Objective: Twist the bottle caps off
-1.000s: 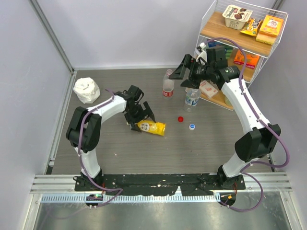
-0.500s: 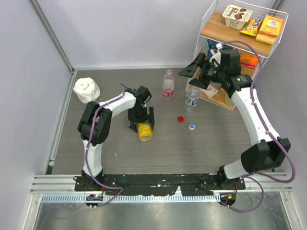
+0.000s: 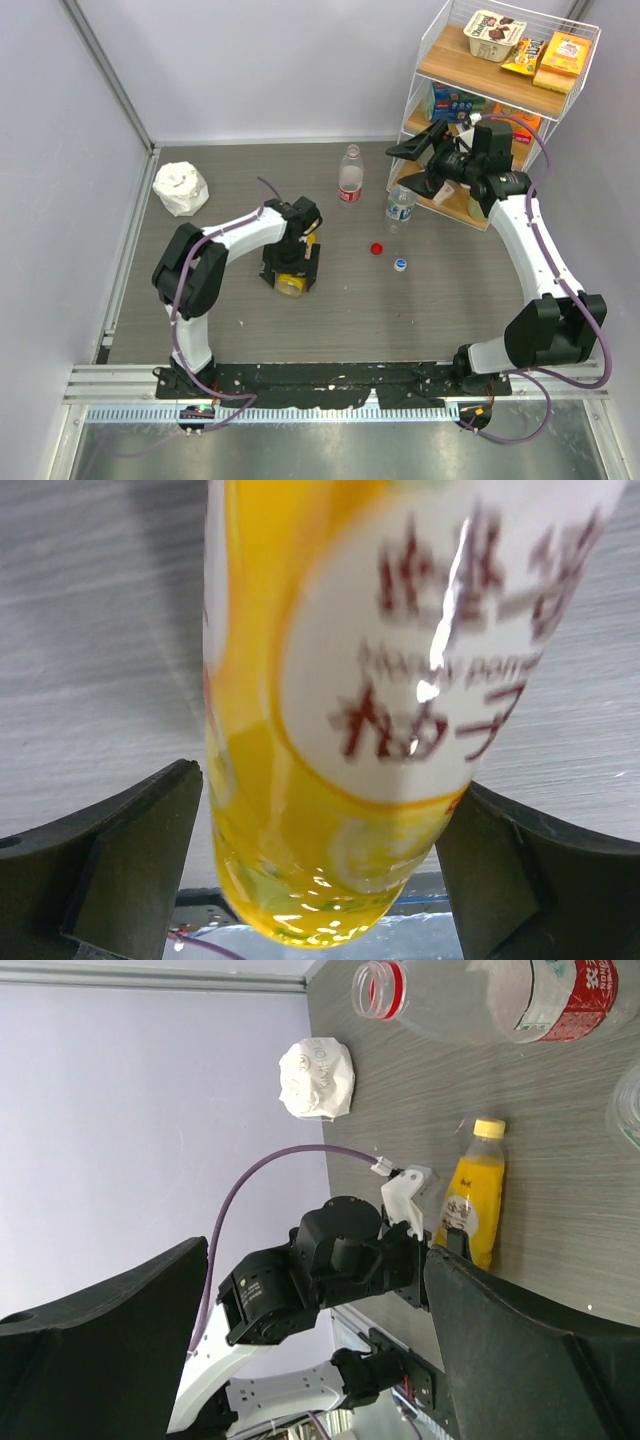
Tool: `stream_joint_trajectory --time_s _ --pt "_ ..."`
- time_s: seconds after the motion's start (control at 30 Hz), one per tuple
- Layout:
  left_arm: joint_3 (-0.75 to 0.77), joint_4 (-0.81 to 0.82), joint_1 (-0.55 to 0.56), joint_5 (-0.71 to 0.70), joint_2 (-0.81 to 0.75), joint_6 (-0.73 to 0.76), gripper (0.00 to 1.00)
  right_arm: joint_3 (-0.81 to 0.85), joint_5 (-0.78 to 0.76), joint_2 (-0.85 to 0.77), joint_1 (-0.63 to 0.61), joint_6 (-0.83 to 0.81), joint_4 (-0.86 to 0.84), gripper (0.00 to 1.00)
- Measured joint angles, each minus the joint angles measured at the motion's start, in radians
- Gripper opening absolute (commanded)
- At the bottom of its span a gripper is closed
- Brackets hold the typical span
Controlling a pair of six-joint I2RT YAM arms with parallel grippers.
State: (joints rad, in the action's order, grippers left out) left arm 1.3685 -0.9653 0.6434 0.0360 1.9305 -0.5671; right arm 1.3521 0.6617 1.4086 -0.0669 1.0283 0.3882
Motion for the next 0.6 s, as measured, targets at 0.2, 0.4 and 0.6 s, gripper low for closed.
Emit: stream_joint_trajectory --time_s 0.2,0.4,0.6 --pt "-0.124 0.023 0.001 -0.042 -0.086 0.0 0.84 0.103 0.006 0.034 0.0 -0.088 0.13 0.93" --pt "-0.161 0.09 0.004 -0.041 -0.09 0.0 0.71 0.223 -0.011 0.054 0.0 -0.192 0.258 0.93" --pt "-0.164 0.126 0.005 -0.042 -0.111 0.018 0.56 0.26 -0.047 0.055 -0.018 -0.267 0.36 0.93"
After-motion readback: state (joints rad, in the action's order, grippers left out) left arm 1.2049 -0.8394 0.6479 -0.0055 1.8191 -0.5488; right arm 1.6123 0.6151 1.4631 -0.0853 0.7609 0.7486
